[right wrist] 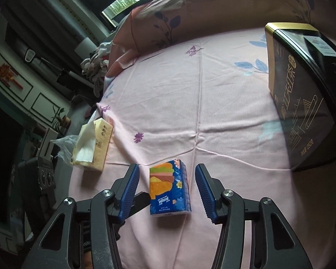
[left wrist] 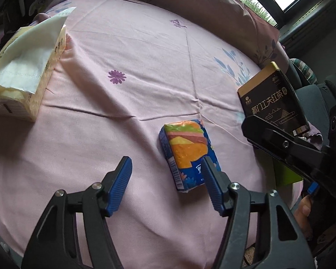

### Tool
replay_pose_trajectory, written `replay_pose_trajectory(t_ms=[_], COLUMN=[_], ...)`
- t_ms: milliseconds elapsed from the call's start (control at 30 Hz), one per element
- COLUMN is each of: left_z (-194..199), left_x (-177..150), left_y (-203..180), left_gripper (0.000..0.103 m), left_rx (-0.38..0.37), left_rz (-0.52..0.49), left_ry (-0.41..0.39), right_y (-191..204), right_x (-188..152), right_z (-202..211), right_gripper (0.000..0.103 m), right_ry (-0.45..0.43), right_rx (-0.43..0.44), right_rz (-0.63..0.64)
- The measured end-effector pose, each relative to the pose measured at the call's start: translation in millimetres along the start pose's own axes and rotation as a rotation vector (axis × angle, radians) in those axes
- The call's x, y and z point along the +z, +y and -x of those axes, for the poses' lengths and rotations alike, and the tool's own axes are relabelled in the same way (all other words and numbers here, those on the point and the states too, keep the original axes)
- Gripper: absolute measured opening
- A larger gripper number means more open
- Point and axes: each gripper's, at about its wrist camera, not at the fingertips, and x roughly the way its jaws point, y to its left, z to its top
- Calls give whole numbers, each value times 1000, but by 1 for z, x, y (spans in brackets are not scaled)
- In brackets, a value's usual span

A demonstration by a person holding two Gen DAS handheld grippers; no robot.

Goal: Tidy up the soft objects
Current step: 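Close the right gripper on the blue Tempo tissue pack and lift it, then carry the Tempo pack over the green-rimmed box with the right gripper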

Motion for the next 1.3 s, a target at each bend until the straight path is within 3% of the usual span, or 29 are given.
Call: replay_pose_trajectory(t_ms=[267, 400, 567, 1067, 1300], left_z=[-16, -16, -12, 66, 89], left_x=[-2, -3, -5, -13, -19], left_y=[-2, -6, -14, -49, -59], left_gripper=[51, 39, 34, 34, 34], left_rx=[-56, -96, -89, -136, -149], left_rz=[30, 13, -19, -199, -254], left_ry=[42, 49, 10, -317, -434], right_y=[-9, -15, -14, 32, 51], right_x=[-11, -12, -12, -9, -12], right_z=[-42, -52, -58, 31, 60], right_gripper=[53, 53, 53, 52, 52], right_ry=[140, 171, 168, -148, -247], right_rx=[17, 42, 59, 63, 56], right_rz=[-30, -51, -62, 119, 192])
